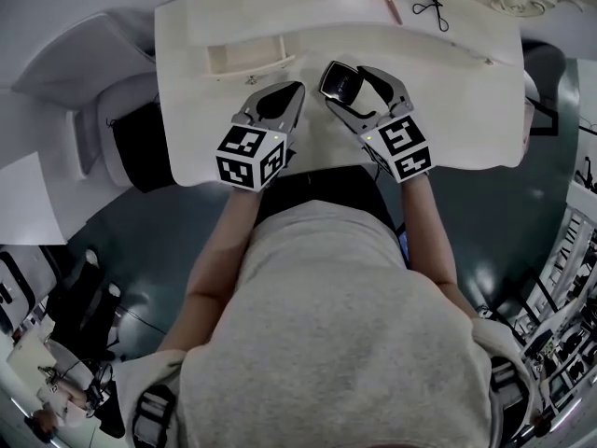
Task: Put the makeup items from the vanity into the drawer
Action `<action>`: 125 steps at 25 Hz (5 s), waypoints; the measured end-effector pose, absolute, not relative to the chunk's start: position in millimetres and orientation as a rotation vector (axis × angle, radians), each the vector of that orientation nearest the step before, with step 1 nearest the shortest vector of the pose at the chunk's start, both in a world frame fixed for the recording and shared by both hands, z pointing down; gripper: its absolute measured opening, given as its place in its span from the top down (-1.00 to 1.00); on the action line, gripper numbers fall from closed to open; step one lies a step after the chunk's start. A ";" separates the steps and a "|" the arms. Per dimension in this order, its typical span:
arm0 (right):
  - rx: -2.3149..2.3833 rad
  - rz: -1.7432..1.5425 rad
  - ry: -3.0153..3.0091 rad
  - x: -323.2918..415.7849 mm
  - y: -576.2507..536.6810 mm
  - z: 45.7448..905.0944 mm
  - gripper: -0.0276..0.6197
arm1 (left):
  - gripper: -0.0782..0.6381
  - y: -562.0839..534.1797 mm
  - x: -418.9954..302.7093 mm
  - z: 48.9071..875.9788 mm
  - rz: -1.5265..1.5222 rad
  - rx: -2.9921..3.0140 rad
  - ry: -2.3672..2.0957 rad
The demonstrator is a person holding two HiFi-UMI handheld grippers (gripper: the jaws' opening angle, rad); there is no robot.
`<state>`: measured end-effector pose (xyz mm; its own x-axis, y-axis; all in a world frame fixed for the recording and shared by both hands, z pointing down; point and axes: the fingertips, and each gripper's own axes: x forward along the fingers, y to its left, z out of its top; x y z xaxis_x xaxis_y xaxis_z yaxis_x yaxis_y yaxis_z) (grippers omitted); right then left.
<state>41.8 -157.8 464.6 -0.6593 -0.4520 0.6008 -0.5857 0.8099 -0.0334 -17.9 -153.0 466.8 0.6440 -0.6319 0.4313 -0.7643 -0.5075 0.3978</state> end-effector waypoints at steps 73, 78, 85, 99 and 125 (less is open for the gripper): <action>0.796 0.776 -2.155 -117.2 -213.6 476.7 -0.08 | 0.76 -168.0 -141.9 463.3 0.137 2.255 -1.081; 0.848 0.786 -2.108 -115.7 -216.9 479.6 -0.08 | 0.76 -169.8 -142.4 462.3 0.121 2.252 -1.081; 0.902 0.767 -2.079 -112.4 -219.2 481.2 -0.08 | 0.76 -169.2 -141.5 461.0 0.116 2.257 -1.065; 0.875 0.745 -2.166 -113.5 -214.0 472.0 -0.08 | 0.76 -168.6 -141.4 458.9 0.109 2.264 -1.067; 0.829 0.686 -2.527 -78.8 -191.5 400.4 -0.05 | 0.76 -170.0 -131.4 412.0 0.149 2.368 -1.249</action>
